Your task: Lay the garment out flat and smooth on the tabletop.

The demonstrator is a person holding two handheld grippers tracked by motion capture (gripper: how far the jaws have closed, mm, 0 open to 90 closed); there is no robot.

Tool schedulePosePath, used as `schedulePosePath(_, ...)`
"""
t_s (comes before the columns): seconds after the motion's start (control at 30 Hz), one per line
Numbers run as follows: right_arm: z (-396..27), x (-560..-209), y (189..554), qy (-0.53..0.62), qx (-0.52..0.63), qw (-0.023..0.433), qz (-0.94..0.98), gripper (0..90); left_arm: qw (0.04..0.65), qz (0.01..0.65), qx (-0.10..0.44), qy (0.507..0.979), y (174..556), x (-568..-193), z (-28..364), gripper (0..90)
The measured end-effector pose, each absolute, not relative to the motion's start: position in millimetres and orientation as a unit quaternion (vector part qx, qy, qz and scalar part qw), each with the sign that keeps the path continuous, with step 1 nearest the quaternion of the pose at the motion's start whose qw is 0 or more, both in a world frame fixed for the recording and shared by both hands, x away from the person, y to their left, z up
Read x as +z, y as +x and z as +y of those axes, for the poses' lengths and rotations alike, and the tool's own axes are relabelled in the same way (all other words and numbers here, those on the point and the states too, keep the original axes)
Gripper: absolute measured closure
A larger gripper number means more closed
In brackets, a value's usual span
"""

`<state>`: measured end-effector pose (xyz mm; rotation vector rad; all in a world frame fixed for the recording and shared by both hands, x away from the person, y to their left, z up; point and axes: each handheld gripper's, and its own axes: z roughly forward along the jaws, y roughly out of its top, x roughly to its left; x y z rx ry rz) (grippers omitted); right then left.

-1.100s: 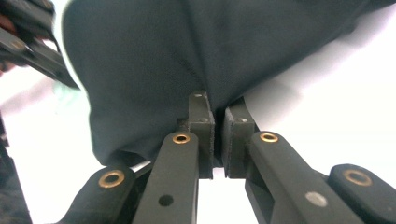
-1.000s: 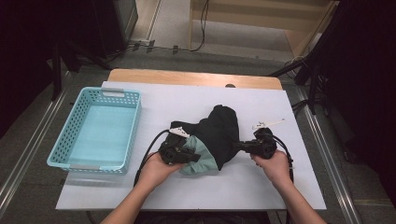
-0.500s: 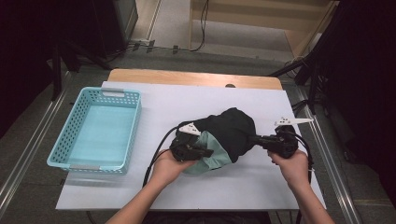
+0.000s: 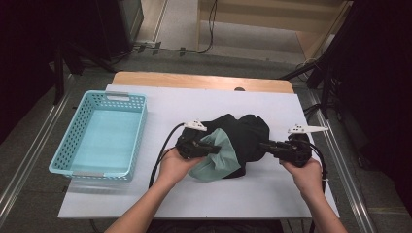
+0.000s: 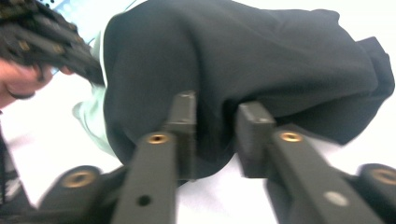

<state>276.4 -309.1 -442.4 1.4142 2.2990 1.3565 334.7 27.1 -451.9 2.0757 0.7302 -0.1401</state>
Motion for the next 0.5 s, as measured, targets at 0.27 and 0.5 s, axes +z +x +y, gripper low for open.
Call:
schedulePosePath(0.27, -304, -447, 277, 0.451, 0.452, 0.076, 0.766, 48.6, 0.459, 0.334, -0.044, 0.822, 349, -449, 54, 86.4)
schedulePosePath(0.5, -308, -451, 277, 0.462, 0.449, 0.075, 0.762, 47.2, 0.455, 0.364, -0.038, 0.812, 358, -451, 70, 86.4)
